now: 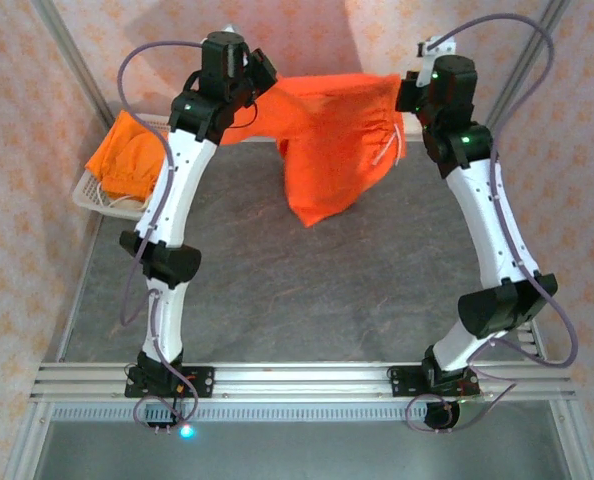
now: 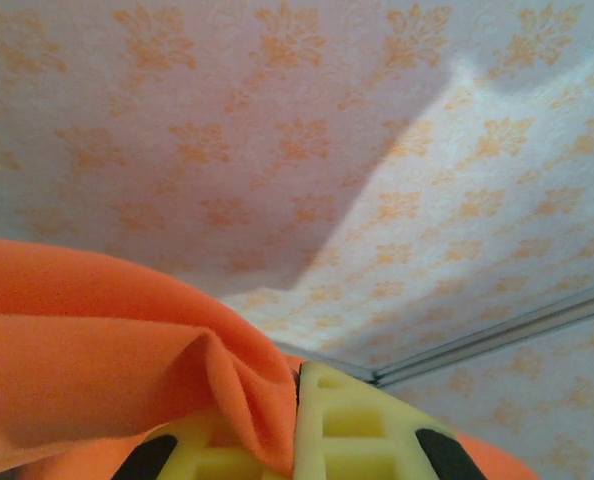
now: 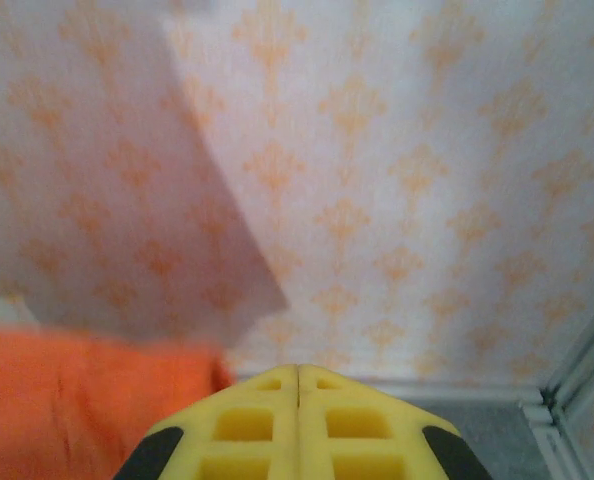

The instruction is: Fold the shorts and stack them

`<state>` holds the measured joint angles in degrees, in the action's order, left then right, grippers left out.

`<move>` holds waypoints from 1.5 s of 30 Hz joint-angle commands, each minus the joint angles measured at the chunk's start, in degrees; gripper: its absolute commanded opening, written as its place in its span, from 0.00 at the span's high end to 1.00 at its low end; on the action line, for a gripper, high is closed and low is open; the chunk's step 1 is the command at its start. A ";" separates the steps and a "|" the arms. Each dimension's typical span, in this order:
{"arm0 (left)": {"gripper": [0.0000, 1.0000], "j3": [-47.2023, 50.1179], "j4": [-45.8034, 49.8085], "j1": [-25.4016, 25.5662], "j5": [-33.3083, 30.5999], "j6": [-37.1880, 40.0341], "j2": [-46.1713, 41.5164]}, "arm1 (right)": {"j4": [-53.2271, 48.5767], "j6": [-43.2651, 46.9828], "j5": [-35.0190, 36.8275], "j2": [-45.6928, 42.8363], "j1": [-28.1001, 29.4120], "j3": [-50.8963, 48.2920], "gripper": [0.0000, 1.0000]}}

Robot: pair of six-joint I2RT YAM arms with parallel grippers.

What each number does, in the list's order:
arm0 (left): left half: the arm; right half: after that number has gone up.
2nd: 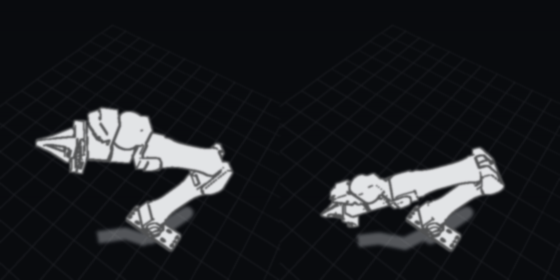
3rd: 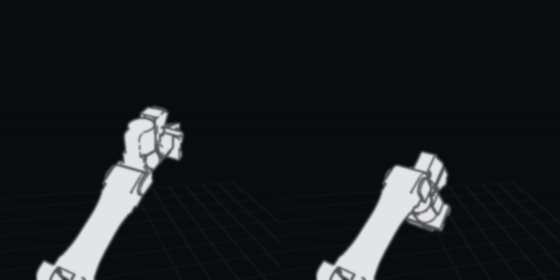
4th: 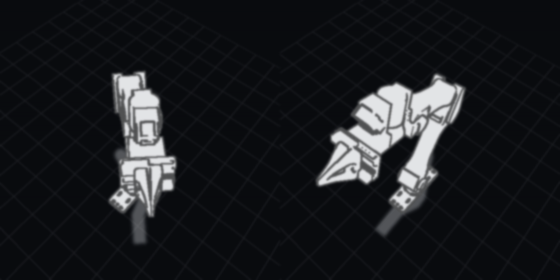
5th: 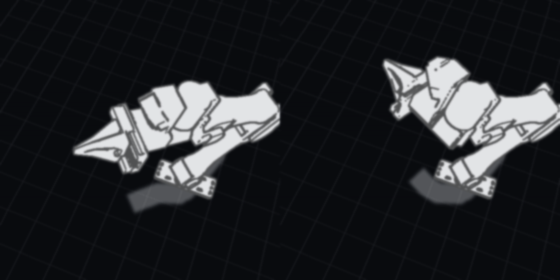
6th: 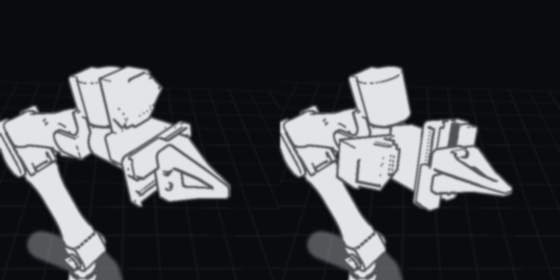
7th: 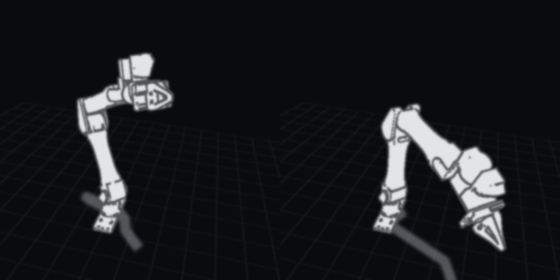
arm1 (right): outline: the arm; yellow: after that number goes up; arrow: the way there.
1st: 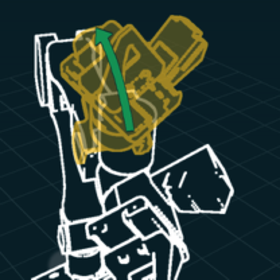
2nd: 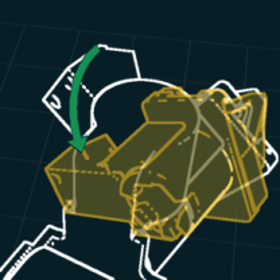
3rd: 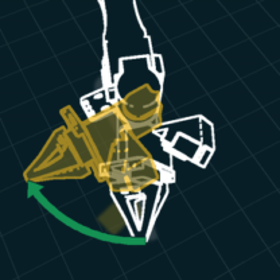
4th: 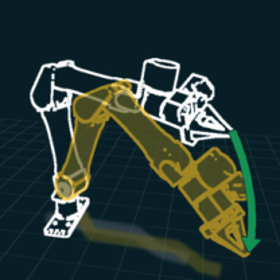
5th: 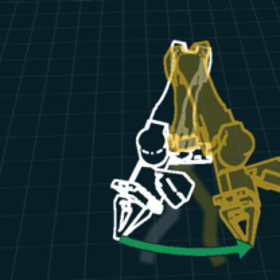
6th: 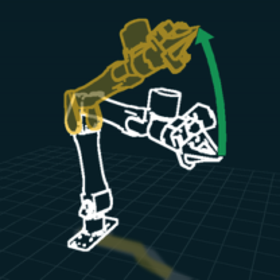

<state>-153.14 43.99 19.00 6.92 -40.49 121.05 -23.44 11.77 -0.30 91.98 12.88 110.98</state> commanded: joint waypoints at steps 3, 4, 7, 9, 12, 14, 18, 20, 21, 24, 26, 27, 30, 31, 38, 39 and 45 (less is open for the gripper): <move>1.00 15.85 -3.17 0.65 -6.31 10.78 -14.30 | 0.87 -0.47 -4.81 -7.42 -0.67 -7.58 1.00; 1.00 18.23 -4.17 0.91 -6.95 11.78 -16.06 | 1.63 -0.52 -5.53 -8.97 -0.65 -9.53 1.00; 1.00 22.79 -4.63 1.30 -7.55 12.52 -19.56 | 1.26 -1.17 -8.17 -12.71 -0.60 -13.57 1.00; 1.00 25.15 -3.51 1.42 -4.83 11.93 -20.69 | -1.46 -1.01 -11.96 -14.09 -0.45 -15.41 1.00; 1.00 31.15 -4.39 3.09 -1.94 12.12 -22.18 | -3.28 1.12 -14.53 -16.23 2.17 -20.79 0.92; 1.00 35.22 -5.45 4.73 -1.37 12.38 -23.13 | -2.81 3.70 -13.18 -17.99 5.24 -25.69 0.81; 1.00 40.10 -6.91 7.41 -0.36 8.61 -23.65 | -1.35 6.56 -11.50 -21.24 11.61 -35.11 0.66; 1.00 40.39 -7.12 9.11 -0.30 6.76 -23.29 | 0.18 5.06 -11.09 -23.18 13.42 -39.35 0.62; 1.00 40.14 -7.29 10.18 -0.41 6.09 -22.99 | 1.25 3.48 -11.38 -23.86 13.73 -41.39 0.61; 1.00 38.77 -8.11 13.65 0.15 4.32 -21.74 | 4.52 -0.40 -11.50 -28.96 13.75 -47.04 0.54; 1.00 38.02 -9.42 15.35 1.75 2.84 -20.84 | 5.09 -1.95 -10.86 -31.42 13.77 -49.68 0.48; 1.00 37.77 -10.32 15.91 2.84 2.17 -20.41 | 4.66 -2.60 -10.78 -32.50 13.75 -50.50 0.46; 1.00 38.02 -10.55 16.02 4.06 1.08 -19.95 | 1.89 -3.80 -11.39 -34.25 13.75 -51.95 0.43; 1.00 38.72 -10.21 15.98 3.33 1.79 -20.13 | 1.09 -4.13 -11.48 -34.62 13.76 -52.36 0.42; 0.43 57.25 -15.34 11.16 3.31 2.76 -26.62 | 3.33 -12.31 -15.24 -34.67 15.23 -58.92 0.39; 0.35 60.26 -16.31 9.78 4.32 2.62 -27.58 | 4.17 -13.48 -15.06 -34.15 16.18 -59.97 0.39; 0.20 75.53 -19.47 6.18 3.58 2.39 -38.95 | 6.22 -16.84 -11.83 -30.06 22.24 -62.34 0.38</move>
<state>-81.38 28.10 25.02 11.14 -38.04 90.43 -20.71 -1.34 -13.67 61.17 33.39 48.82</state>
